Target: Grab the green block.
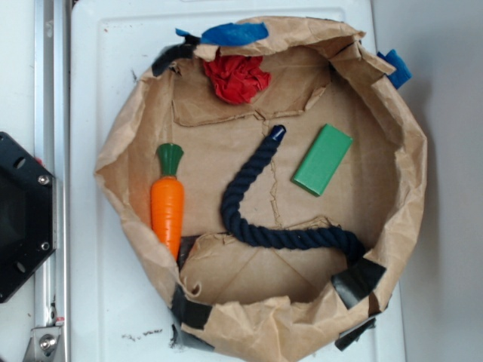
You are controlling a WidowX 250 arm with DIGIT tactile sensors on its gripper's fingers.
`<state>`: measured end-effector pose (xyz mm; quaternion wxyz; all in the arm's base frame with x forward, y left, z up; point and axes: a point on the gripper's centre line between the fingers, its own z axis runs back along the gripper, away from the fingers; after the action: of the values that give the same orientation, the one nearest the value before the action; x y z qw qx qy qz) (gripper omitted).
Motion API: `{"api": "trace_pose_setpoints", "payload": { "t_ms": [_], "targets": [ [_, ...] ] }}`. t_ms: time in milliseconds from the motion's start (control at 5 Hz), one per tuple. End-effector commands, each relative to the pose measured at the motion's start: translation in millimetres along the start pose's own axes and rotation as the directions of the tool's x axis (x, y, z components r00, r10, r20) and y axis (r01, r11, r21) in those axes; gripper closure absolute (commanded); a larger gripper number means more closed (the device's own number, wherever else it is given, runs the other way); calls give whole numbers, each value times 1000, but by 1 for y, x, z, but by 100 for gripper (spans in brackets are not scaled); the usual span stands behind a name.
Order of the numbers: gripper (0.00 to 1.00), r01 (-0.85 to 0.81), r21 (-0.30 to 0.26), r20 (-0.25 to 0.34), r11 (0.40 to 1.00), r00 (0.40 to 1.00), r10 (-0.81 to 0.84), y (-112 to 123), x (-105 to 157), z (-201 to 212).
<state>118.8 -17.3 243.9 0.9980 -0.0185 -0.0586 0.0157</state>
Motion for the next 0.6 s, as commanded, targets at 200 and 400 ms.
{"api": "trace_pose_setpoints", "payload": {
  "t_ms": [200,400],
  "targets": [
    [0,-73,14,43,997,996,72,2,33,-5],
    [0,-136,8,55,991,989,136,8,57,-13]
  ]
}}
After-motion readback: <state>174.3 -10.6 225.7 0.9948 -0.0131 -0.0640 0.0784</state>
